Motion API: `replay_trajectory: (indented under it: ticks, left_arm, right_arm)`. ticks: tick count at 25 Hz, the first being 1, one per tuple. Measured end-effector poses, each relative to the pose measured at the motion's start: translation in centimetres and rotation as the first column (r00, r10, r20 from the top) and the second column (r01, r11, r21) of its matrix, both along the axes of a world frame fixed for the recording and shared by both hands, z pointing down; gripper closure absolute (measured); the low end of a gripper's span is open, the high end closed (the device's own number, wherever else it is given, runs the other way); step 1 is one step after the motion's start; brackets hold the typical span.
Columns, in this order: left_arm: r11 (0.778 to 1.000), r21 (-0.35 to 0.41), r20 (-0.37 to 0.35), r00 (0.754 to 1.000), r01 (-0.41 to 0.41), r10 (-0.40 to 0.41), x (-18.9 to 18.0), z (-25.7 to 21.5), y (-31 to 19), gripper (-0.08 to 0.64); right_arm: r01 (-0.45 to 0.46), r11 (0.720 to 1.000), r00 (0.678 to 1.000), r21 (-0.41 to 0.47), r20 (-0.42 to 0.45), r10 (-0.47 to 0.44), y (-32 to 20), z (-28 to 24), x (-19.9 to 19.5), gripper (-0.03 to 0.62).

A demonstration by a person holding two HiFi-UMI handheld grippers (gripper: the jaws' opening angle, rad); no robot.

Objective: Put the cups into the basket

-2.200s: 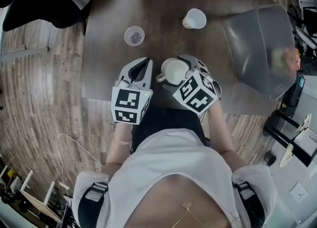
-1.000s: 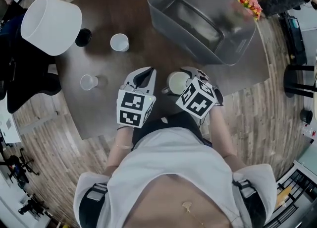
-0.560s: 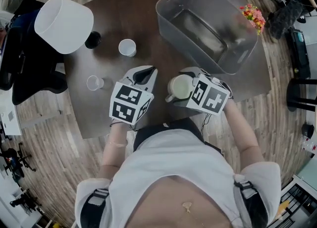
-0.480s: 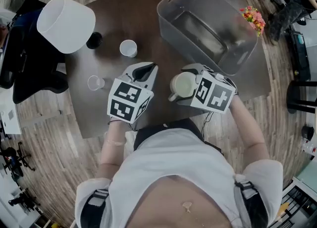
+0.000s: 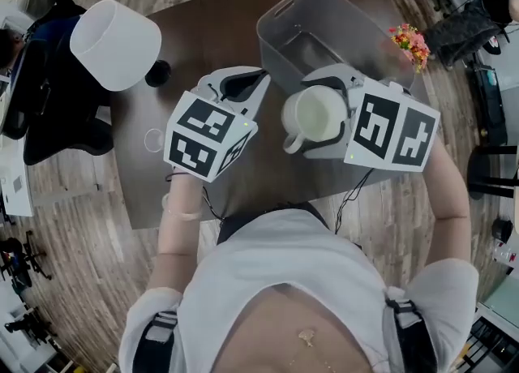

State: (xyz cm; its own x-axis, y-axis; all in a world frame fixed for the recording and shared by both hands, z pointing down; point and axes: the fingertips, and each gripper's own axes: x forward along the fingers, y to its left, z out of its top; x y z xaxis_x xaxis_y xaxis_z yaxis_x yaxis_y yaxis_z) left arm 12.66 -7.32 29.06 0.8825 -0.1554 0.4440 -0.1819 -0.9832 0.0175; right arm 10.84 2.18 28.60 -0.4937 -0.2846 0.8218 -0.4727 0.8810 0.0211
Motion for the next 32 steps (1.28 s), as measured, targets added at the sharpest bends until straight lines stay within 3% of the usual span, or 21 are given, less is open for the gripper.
replay_trajectory:
  ticks: [4, 8, 15, 23, 28, 32]
  left_arm:
    - [1.000, 0.012, -0.020, 1.000, 0.003, -0.003, 1.8, -1.1, -1.0, 0.548]
    - [1.000, -0.020, -0.012, 1.000, 0.017, -0.017, 3.1, 0.0, -1.6, 0.548]
    - [0.999, -0.043, 0.015, 1.000, 0.028, -0.027, 5.2, 1.8, -2.7, 0.548]
    - [0.996, -0.060, 0.025, 0.997, 0.070, -0.068, 5.2, 2.7, -4.9, 0.548]
    - [0.992, -0.057, 0.068, 0.992, 0.109, -0.105, 3.8, 4.6, -6.6, 0.548]
    - [0.985, -0.104, 0.087, 0.988, 0.140, -0.131, 2.9, 6.6, -8.0, 0.548]
  right_arm:
    - [0.002, 0.999, 1.000, 0.034, -0.008, -0.002, -1.1, -1.6, 2.4, 0.176]
    - [-0.055, 0.998, 0.998, 0.037, 0.034, 0.053, -2.4, -2.1, 5.8, 0.176]
    - [-0.130, 0.990, 0.991, 0.055, 0.015, 0.130, -5.0, -1.1, 11.6, 0.176]
    - [-0.175, 0.985, 0.984, -0.007, -0.015, 0.175, -10.1, 4.1, 15.6, 0.176]
    - [-0.188, 0.981, 0.980, -0.036, -0.073, 0.185, -13.4, 8.3, 16.9, 0.176]
    - [-0.220, 0.974, 0.972, -0.042, -0.098, 0.216, -15.9, 10.8, 17.7, 0.176]
